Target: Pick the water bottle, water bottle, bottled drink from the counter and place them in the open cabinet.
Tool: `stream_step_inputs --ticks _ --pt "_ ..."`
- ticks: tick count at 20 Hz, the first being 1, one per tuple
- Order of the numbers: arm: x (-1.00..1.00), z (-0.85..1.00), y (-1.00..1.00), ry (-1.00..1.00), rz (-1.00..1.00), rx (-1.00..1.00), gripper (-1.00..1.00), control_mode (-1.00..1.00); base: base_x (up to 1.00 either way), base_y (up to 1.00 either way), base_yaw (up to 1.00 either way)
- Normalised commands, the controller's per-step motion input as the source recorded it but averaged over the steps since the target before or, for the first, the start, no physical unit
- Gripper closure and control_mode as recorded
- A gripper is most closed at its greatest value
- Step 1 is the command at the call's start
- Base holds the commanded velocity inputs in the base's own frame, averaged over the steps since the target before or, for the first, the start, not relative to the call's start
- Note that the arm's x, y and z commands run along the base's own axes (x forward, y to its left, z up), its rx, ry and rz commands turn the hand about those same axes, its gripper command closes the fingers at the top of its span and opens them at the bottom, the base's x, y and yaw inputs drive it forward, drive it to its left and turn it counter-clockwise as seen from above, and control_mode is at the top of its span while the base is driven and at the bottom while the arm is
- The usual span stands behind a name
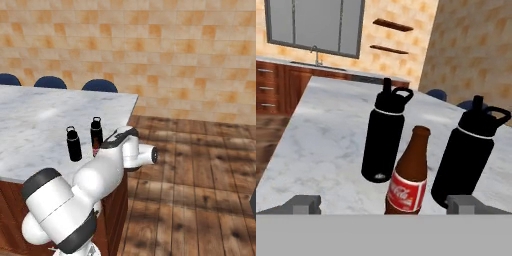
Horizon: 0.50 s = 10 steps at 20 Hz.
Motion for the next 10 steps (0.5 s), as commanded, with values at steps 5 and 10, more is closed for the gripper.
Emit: stream_step_inputs --ticks 5,10 --pt "0.09 -0.13 0.08 -0.01 0.04 0.0 -1.0 -1.0 0.0 0.0 0.0" --pt "0.1 -0.11 0.16 0.0 0.0 0.0 -1.0 -1.0 0.0 0.0 0.0"
